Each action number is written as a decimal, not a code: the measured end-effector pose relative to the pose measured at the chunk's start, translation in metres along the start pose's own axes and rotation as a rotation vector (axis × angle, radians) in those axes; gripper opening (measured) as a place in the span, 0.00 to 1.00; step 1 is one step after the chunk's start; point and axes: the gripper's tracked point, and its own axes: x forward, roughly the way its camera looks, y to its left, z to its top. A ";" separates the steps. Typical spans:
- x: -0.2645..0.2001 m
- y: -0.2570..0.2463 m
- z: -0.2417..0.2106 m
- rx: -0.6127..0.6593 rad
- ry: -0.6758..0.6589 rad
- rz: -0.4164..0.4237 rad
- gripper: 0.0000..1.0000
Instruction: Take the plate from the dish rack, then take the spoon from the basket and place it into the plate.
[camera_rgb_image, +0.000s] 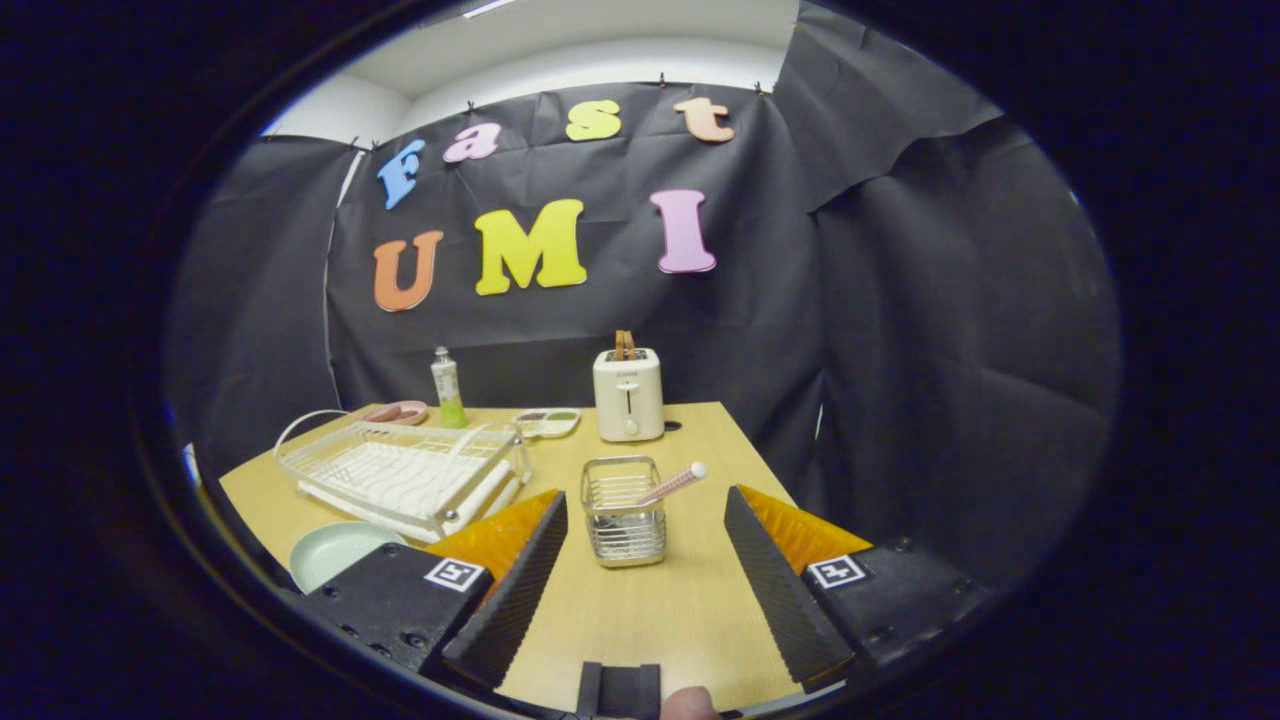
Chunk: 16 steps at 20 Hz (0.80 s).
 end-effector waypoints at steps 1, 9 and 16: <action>0.013 -0.002 -0.003 0.009 0.006 0.011 1.00; 0.083 -0.001 -0.003 0.157 0.037 0.092 0.59; 0.083 0.014 0.006 0.175 0.064 0.156 0.27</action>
